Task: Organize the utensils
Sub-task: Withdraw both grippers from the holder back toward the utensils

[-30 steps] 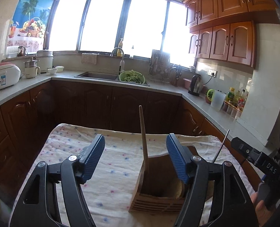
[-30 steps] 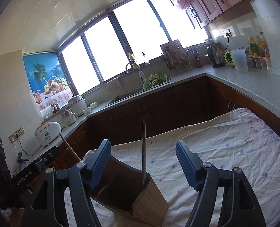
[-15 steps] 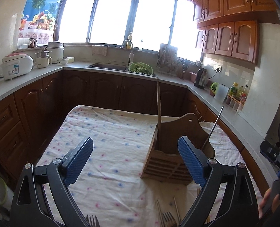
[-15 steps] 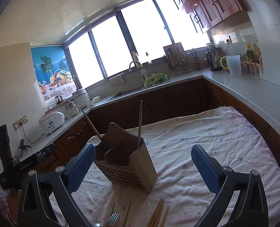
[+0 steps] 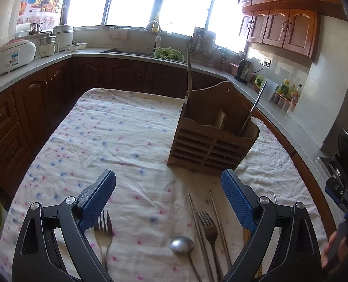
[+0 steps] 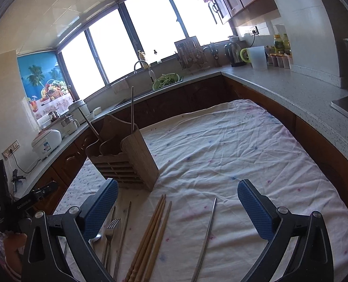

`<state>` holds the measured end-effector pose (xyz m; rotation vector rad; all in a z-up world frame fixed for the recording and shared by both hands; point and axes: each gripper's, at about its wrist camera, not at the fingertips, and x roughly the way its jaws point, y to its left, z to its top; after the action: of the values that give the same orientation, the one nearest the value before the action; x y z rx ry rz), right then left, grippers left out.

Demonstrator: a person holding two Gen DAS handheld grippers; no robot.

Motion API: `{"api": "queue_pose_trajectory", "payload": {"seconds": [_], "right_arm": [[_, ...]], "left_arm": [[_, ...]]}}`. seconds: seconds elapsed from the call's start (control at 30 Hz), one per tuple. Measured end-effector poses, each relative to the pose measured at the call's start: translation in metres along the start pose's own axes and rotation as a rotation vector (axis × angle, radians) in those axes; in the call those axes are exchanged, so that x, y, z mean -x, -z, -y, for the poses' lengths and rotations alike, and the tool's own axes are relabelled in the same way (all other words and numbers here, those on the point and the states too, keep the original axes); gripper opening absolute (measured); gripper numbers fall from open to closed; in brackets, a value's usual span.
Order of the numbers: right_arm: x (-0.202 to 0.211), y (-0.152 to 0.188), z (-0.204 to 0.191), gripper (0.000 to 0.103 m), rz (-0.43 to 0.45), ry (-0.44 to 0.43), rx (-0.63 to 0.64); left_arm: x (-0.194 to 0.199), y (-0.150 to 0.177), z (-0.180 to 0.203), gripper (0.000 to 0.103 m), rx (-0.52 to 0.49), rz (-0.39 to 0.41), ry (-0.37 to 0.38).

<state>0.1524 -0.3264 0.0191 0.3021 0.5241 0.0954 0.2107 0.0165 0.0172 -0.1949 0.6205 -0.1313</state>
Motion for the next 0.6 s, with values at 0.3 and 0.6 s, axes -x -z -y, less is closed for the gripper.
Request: {"api": "queue_pose_trajectory", "payload": {"seconds": [0.3,0.6], "right_arm": [[0.000,0.028,0.010,0.102,-0.054,0.033,-0.011],[-0.007,0.034,0.014,0.102,-0.083,0.058,-0.002]], "left_arm": [[-0.008,0.026,-0.008,0.093,0.015,-0.065,-0.012],[-0.024,0.031,0.001,0.093,-0.025,-0.119,-0.015]]}}
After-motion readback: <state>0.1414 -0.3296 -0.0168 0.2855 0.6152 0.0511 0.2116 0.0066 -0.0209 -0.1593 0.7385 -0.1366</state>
